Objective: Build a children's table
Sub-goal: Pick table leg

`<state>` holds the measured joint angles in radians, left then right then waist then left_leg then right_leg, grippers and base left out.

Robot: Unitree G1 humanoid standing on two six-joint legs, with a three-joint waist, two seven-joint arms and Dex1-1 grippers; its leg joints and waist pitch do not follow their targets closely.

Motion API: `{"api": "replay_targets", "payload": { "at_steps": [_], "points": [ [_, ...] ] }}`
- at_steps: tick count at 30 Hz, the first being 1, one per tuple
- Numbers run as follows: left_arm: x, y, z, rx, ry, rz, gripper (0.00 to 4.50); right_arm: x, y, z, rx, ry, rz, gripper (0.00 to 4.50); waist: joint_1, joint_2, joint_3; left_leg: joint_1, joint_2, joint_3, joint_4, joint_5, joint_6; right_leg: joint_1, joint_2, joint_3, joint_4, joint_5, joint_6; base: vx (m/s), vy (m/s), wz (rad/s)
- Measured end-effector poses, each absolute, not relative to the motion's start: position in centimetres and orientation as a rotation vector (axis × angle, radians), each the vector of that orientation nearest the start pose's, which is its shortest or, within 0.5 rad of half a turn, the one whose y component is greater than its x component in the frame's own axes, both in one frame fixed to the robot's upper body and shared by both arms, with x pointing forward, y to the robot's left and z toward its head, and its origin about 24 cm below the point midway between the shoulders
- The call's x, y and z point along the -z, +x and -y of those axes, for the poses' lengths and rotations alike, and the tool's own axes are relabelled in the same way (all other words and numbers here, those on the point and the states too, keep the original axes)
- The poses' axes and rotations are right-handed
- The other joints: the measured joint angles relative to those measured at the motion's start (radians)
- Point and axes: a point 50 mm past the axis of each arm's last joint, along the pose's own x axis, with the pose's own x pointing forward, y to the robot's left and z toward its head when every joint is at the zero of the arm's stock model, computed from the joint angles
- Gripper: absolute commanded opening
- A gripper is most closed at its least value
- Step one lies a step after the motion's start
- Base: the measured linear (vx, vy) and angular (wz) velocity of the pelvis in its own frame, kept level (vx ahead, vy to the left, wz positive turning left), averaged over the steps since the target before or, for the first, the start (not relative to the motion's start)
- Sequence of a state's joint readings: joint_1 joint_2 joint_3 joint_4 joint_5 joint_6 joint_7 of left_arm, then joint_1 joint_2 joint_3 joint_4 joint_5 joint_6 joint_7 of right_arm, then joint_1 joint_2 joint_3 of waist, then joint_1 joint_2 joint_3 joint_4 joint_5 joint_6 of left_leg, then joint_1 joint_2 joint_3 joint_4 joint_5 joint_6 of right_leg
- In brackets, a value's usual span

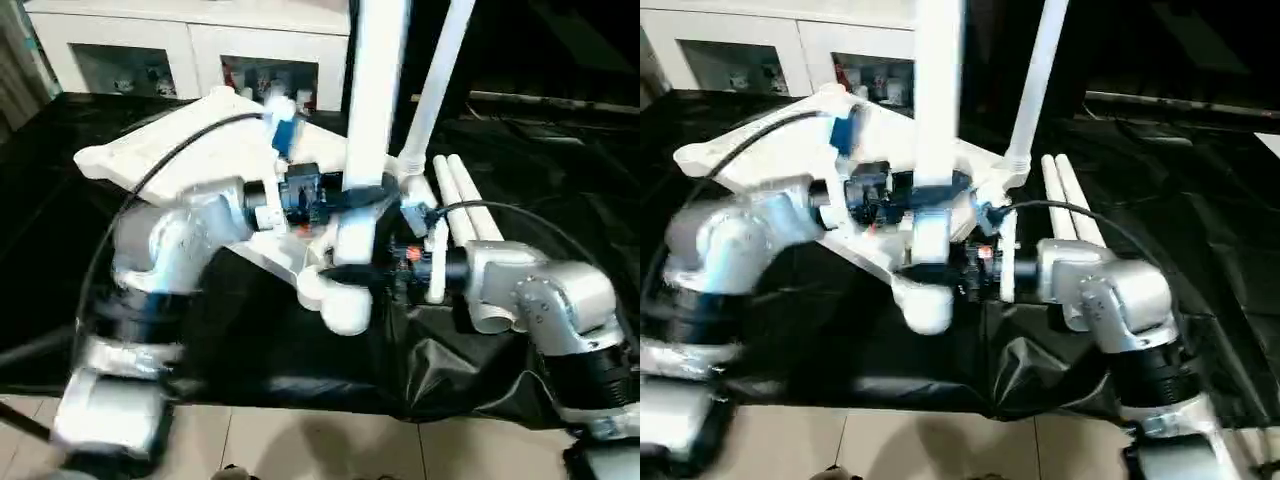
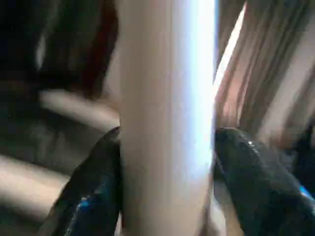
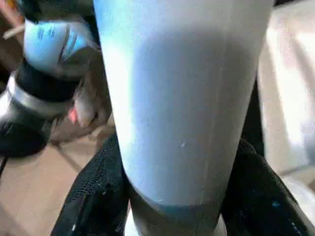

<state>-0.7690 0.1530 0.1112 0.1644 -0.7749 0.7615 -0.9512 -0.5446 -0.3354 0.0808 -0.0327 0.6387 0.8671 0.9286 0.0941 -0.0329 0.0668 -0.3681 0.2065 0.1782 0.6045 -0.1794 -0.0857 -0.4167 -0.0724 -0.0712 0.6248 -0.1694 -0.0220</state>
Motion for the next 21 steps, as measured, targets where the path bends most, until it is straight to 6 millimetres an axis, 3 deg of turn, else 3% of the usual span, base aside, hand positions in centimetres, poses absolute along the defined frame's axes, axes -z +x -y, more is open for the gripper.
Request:
{"api": "replay_targets", "payload": {
  "at_steps": [4,8,12,16,18,21],
  "points": [
    [-21.8,33.2,-10.2,1.299,-0.762,0.240,2.98,-14.3,29.5,10.8,-1.228,0.357,-0.229,1.93,0.005,0.002,-0.001,0.001,0.000,-0.001,0.000,0.000,0.000,0.002,0.000,-0.001,0.000,0.000,0.000,0.000,0.000,0.00],
    [-21.3,33.9,-12.1,1.198,-0.846,0.287,2.98,-14.3,29.8,11.6,-1.133,0.390,-0.177,1.93,0.007,0.006,-0.001,0.001,0.000,-0.003,0.000,0.000,0.000,0.002,0.000,-0.001,-0.001,0.000,0.002,0.000,0.000,0.00],
    [-19.4,35.0,-13.1,1.030,-0.555,0.134,2.98,-13.3,30.5,12.6,-0.923,0.279,-0.146,1.93,0.007,0.015,-0.003,0.001,0.000,-0.004,-0.001,0.000,0.000,0.003,0.000,-0.002,-0.002,-0.001,0.003,0.000,0.000,0.00],
    [-15.3,36.2,-15.1,0.678,-0.167,-0.013,2.98,-11.5,31.1,14.4,-0.660,0.110,-0.155,1.92,0.000,0.022,-0.003,0.001,-0.001,-0.004,-0.001,0.000,0.000,0.004,0.000,-0.002,-0.004,-0.002,0.008,0.000,0.000,0.00],
    [-13.2,35.5,-16.5,0.517,-0.035,-0.027,2.98,-10.4,30.9,15.0,-0.506,0.064,-0.133,1.92,-0.009,0.029,-0.005,0.000,-0.001,-0.005,-0.003,0.000,-0.001,0.004,0.001,-0.003,-0.007,-0.001,0.007,0.000,0.000,0.00],
    [-12.3,34.2,-17.3,0.385,0.016,-0.001,2.98,-8.9,30.4,16.1,-0.352,-0.009,-0.163,1.92,-0.013,0.034,-0.004,-0.002,-0.001,-0.005,-0.004,0.000,0.000,0.003,0.002,-0.003,-0.010,0.000,0.004,0.000,0.000,0.00]
  ]
}}
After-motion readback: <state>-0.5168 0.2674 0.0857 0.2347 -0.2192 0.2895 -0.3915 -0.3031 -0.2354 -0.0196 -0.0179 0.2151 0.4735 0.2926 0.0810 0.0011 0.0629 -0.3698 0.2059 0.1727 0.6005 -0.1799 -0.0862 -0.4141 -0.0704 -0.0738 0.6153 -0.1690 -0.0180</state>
